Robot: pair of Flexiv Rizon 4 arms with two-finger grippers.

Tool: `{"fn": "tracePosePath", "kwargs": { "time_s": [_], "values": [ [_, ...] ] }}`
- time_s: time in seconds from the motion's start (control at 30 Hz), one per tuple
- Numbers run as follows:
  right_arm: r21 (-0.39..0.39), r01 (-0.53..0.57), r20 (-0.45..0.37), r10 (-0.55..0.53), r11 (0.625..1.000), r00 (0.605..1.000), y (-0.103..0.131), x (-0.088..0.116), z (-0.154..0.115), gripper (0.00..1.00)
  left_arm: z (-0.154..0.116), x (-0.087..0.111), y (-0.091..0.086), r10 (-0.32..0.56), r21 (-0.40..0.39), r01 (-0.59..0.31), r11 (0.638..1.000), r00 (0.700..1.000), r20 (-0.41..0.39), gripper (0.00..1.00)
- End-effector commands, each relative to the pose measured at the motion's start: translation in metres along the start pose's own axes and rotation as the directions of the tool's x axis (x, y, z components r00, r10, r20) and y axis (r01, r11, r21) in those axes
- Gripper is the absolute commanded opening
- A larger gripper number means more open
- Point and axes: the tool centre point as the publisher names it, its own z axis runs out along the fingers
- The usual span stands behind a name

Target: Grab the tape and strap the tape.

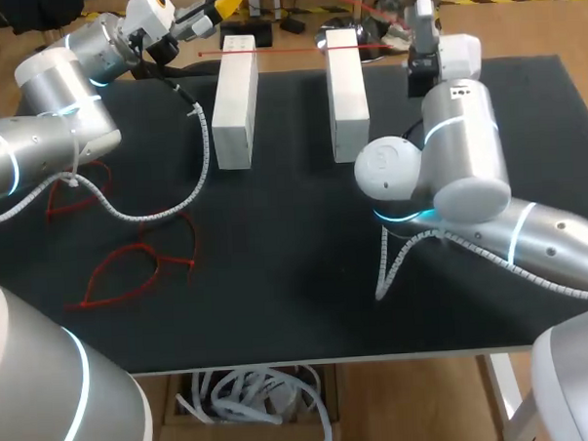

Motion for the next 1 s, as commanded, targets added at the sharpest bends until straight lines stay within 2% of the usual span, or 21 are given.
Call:
{"fn": "tracePosePath", "kwargs": {
  "time_s": [0.03, 0.3, 0.33, 0.37, 0.4, 0.53, 0.6, 0.77, 0.83, 0.97, 1.0],
  "values": [
    [-0.008, 0.003, 0.004, -0.003, 1.000, 1.000, 0.0000, -0.0016, -0.0007, 1.00, 0.0005, 0.0016, -0.0006, 0.001, -0.002, -0.001, 1.000, 1.000, 0.005, 0.00],
    [-0.023, 0.021, 0.010, -0.021, 1.000, 1.000, 0.0083, -0.0075, -0.0010, 1.00, 0.0005, 0.0016, -0.0006, 0.001, -0.002, -0.001, 1.000, 1.000, 0.005, 0.00],
    [-0.024, 0.022, 0.009, -0.022, 0.999, 1.000, 0.0089, -0.0077, -0.0006, 0.81, 0.0005, 0.0016, -0.0006, 0.001, -0.002, -0.001, 1.000, 1.000, 0.005, 0.00],
    [-0.025, 0.023, 0.010, -0.022, 0.999, 1.000, 0.0090, -0.0076, -0.0005, 0.67, 0.0005, 0.0016, -0.0006, 0.001, -0.002, -0.001, 1.000, 1.000, 0.005, 0.00],
    [-0.023, 0.025, 0.004, -0.025, 0.999, 1.000, 0.0092, -0.0066, 0.0002, 0.62, 0.0005, 0.0016, -0.0006, 0.001, -0.002, -0.001, 1.000, 1.000, 0.005, 0.00],
    [-0.017, 0.024, 0.000, -0.024, 1.000, 1.000, 0.0073, -0.0047, 0.0028, 0.66, 0.0005, 0.0016, -0.0006, 0.001, -0.002, -0.001, 1.000, 1.000, 0.005, 0.00],
    [-0.015, 0.023, -0.001, -0.023, 1.000, 1.000, 0.0065, -0.0041, 0.0037, 0.60, 0.0005, 0.0016, -0.0006, 0.001, -0.002, -0.001, 1.000, 1.000, 0.005, 0.00],
    [-0.010, 0.027, -0.006, -0.027, 1.000, 1.000, 0.0059, -0.0030, 0.0043, 0.62, 0.0005, 0.0016, -0.0006, 0.001, -0.002, -0.001, 1.000, 1.000, 0.005, 0.00],
    [-0.009, 0.031, -0.005, -0.031, 0.999, 0.999, 0.0067, -0.0036, 0.0043, 0.58, 0.0005, 0.0016, -0.0006, 0.001, -0.002, -0.001, 1.000, 1.000, 0.005, 0.00],
    [-0.002, 0.037, -0.003, -0.037, 0.999, 0.999, 0.0066, -0.0044, 0.0026, 0.57, 0.0005, 0.0016, -0.0006, 0.001, -0.002, -0.001, 1.000, 1.000, 0.005, 0.00],
    [0.004, 0.040, -0.001, -0.040, 0.999, 0.999, 0.0063, -0.0045, 0.0013, 0.60, 0.0005, 0.0016, -0.0006, 0.001, -0.002, -0.001, 1.000, 1.000, 0.005, 0.00]
  ]
}}
